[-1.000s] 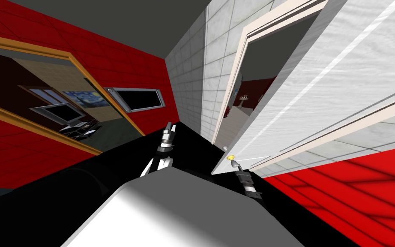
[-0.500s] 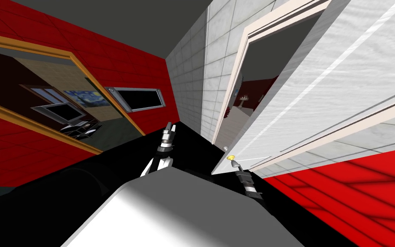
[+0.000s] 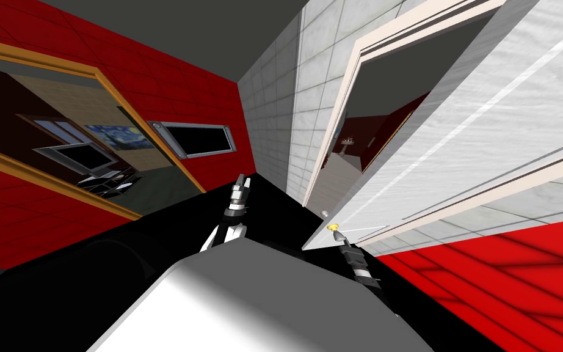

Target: Pull the door open

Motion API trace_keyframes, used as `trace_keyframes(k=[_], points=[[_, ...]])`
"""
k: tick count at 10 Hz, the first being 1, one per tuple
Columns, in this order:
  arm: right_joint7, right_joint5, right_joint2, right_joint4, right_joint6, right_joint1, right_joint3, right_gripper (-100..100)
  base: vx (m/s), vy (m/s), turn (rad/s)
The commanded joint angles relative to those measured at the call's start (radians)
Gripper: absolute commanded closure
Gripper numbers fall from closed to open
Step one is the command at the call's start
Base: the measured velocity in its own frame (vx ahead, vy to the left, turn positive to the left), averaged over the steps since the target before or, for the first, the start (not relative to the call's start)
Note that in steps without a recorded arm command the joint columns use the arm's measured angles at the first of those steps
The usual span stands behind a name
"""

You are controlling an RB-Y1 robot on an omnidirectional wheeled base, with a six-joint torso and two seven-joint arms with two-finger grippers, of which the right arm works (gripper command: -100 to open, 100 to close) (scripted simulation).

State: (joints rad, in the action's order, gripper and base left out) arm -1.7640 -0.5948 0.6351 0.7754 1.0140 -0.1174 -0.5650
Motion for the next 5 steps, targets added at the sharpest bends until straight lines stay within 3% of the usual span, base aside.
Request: trace_keyframes(k=[1, 5], points=[[0.002, 0.004, -0.005, 0.008, 0.009, 0.003, -0.004, 100, -0.008, -0.022, 0.014], [0.002, 0.004, -0.005, 0.008, 0.009, 0.003, -0.004, 100, -0.002, -0.003, 0.003]])
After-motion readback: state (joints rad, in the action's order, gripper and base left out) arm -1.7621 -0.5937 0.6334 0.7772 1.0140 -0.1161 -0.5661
